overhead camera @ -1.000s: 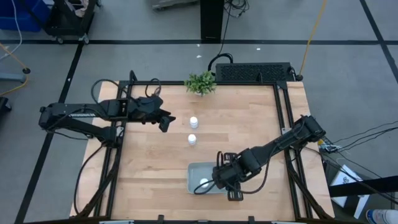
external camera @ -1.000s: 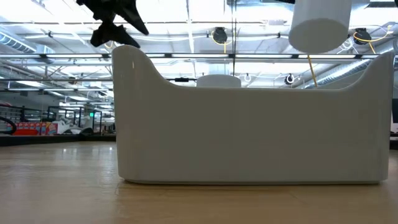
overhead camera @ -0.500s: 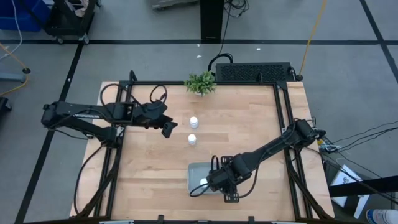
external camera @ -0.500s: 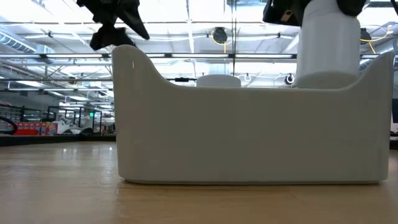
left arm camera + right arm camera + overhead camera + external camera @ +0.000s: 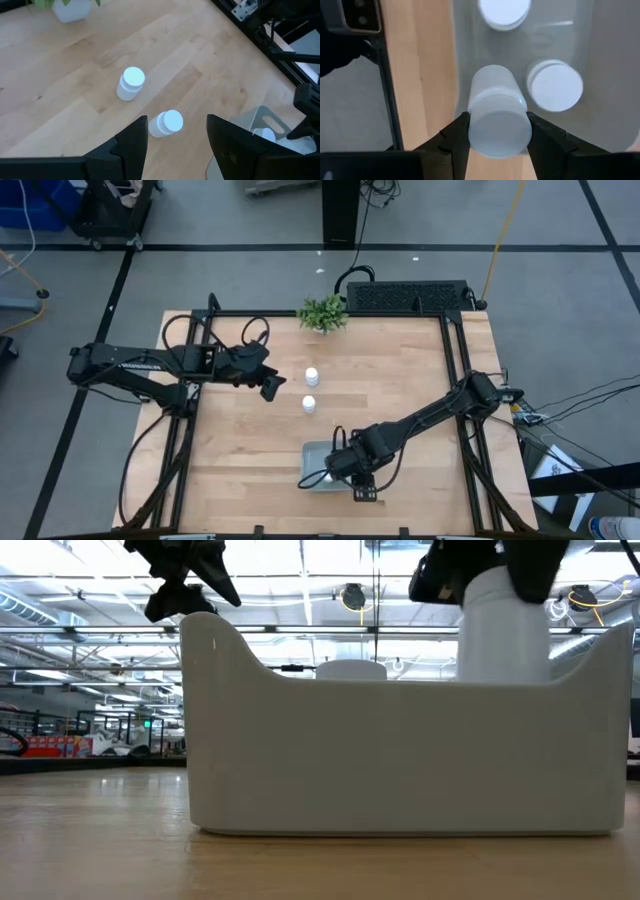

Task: Pick and place pill bottles into a basket
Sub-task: Put the white medicine bottle into the gray bin

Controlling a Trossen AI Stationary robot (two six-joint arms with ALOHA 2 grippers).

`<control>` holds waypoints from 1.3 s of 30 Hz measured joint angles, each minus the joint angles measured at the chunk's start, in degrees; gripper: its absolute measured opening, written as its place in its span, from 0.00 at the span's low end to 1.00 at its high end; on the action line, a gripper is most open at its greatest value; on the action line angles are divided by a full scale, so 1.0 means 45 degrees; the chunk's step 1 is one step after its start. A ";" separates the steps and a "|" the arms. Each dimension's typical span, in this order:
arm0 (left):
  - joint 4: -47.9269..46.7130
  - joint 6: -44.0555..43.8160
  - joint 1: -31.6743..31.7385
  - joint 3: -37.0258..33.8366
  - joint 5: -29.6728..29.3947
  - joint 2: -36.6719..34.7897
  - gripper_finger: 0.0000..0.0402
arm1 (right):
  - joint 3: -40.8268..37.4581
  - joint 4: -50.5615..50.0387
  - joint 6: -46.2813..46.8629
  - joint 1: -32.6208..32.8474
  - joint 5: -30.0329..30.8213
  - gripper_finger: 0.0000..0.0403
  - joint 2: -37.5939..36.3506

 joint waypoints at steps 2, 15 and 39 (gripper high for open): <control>0.0000 -0.0002 0.0000 0.0000 0.0002 0.0000 0.52 | 0.0000 -0.0008 0.0006 -0.0116 -0.0014 0.38 0.0154; -0.0001 0.0135 0.0000 0.0000 0.0000 0.0000 0.52 | -0.0005 -0.0025 -0.0054 -0.0192 -0.0276 0.38 0.0807; 0.0000 0.0146 0.0000 0.0000 -0.0005 0.0000 0.52 | 0.0004 -0.0111 0.0055 -0.0090 -0.1287 0.43 0.1558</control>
